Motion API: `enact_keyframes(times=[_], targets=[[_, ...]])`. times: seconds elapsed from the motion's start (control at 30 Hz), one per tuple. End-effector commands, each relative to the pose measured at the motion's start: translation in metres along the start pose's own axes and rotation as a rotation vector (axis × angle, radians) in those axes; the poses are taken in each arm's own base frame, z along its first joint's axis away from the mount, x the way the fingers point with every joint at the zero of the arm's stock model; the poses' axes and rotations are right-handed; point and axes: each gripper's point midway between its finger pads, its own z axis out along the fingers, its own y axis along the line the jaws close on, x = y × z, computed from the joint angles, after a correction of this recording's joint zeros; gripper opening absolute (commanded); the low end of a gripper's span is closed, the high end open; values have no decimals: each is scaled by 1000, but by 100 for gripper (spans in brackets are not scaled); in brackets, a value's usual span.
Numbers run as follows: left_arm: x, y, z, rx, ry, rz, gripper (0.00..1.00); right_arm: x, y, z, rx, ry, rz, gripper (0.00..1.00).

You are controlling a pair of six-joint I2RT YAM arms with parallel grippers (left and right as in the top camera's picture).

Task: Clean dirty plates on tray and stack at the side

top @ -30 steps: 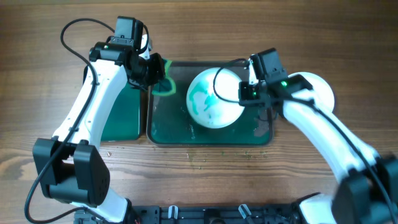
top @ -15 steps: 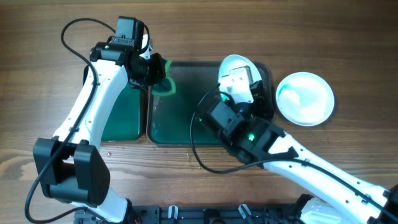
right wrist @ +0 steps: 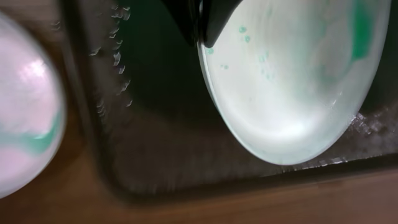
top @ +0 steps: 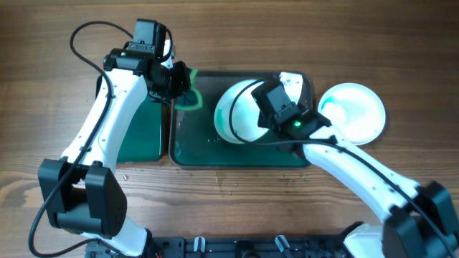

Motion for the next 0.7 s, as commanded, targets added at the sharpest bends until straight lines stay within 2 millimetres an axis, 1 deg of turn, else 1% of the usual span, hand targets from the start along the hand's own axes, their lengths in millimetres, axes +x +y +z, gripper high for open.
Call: enact_keyframes(times=[0.0,0.13,0.17,0.2,0.27,0.3,0.4,0.43,0.53,0.67], targets=[[-1,-1,1,-4,-4,-17,4,30,19,28,-108,152,99,4],[-2,2,1,-21,-12,-30,4,53,25,47,-121,238,76,5],[-1,3,1,-22,-11,-48,4,59,24,50,-116,257,62,8],[-1,3,1,-23,-10,-65,4,64,24,53,-118,276,43,13],[-1,3,2,-22,-10,-74,4,66,28,51,-146,291,11,21],[-1,3,2,-22,-10,-74,4,64,31,49,-167,289,-6,24],[1,3,2,-24,-4,-79,4,52,40,43,-272,306,-84,41],[1,4,2,-26,-3,-84,4,48,40,42,-309,317,-98,43],[2,5,2,-29,2,-100,4,35,34,42,-428,330,-162,44],[5,0,3,-27,8,-87,4,15,23,45,-504,270,-249,44]])
